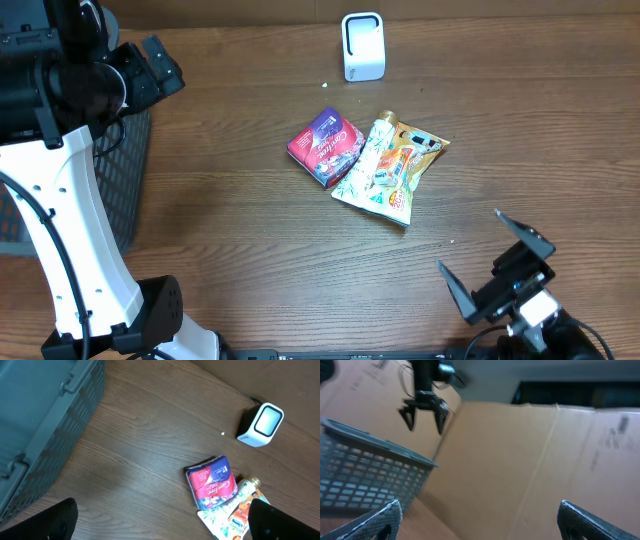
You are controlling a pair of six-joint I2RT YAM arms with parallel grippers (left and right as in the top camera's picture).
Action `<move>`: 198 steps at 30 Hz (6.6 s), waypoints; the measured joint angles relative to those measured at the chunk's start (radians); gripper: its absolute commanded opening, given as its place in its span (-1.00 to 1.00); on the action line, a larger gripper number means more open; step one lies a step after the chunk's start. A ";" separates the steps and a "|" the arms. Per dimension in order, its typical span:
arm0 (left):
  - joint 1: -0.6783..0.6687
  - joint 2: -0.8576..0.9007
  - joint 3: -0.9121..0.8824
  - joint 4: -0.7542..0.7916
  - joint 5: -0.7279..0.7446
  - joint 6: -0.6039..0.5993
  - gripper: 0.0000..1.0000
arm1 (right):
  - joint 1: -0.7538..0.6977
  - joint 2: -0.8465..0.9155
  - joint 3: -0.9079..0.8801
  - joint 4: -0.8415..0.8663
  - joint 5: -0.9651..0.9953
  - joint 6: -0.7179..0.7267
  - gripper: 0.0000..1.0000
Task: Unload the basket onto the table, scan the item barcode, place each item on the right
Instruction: 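Swing the right gripper over the orange box on the pouch, then lower the right gripper and close it on the orange box, then lift the orange box with the right gripper toward the scanner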
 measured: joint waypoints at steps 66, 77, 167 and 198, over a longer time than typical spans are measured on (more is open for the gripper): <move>0.000 0.001 -0.002 -0.003 0.000 -0.010 0.99 | 0.363 1.823 1.416 -1.391 0.521 0.665 -0.02; 0.000 0.001 -0.002 -0.003 0.000 -0.010 1.00 | 0.360 1.902 1.415 -1.450 0.558 0.693 -0.12; 0.000 0.001 -0.002 -0.003 0.000 -0.010 0.99 | 0.433 2.097 1.889 -1.724 0.395 0.464 -0.93; 0.000 0.001 -0.002 -0.003 0.000 -0.010 0.99 | 0.395 2.159 1.592 -1.120 -0.085 0.576 -0.93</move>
